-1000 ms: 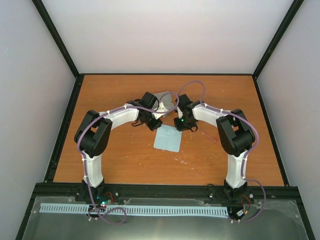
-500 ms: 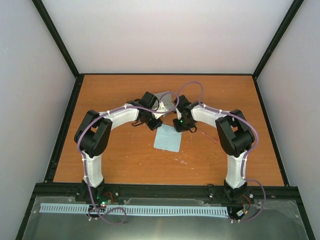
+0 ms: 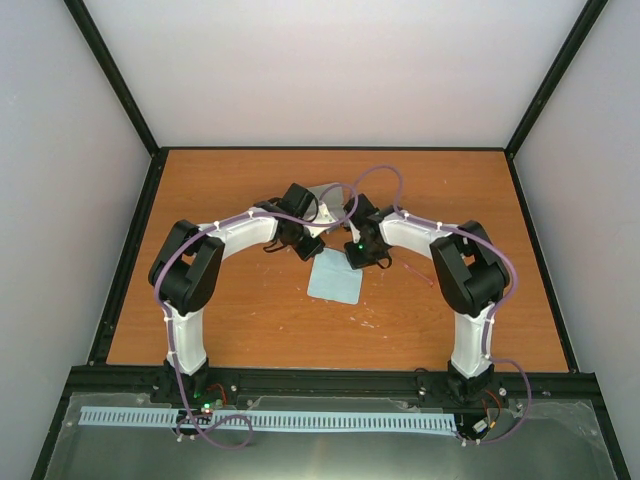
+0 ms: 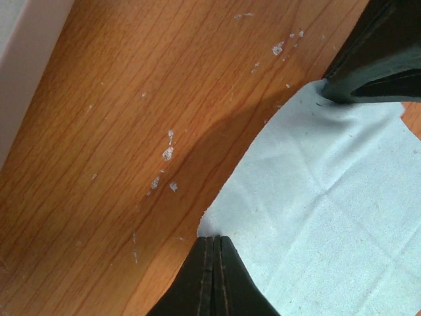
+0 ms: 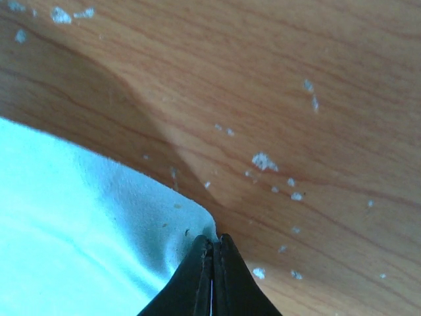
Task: Organize the sunglasses
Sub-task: Fold the glasses cleaning cloth at the center of the board.
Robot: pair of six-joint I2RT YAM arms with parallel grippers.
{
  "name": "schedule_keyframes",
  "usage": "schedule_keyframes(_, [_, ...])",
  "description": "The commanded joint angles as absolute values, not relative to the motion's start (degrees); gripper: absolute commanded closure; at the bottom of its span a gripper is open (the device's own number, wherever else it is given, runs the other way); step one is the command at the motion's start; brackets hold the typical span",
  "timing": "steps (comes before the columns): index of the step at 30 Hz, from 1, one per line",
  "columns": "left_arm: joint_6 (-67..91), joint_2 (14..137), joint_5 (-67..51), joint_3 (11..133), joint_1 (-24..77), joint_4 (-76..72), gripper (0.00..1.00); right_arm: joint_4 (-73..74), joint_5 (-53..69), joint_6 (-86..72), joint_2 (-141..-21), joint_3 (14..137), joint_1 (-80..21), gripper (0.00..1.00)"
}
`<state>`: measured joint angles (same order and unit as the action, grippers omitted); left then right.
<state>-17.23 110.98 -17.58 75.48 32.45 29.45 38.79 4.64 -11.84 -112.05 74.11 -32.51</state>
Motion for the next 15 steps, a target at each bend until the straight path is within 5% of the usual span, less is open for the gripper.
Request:
schedule_keyframes(1, [-16.4,109.7,-17.8,75.3,33.0,28.2,1.0,38.8,3.7,-11.7,-108.4,72.6,-33.2,0.97])
schedule_keyframes(15, [-16.8,106.1,-16.3,70.1,33.0,23.9,1.0,34.5,9.2,-9.6,-103.0,69.5,-33.2,0.97])
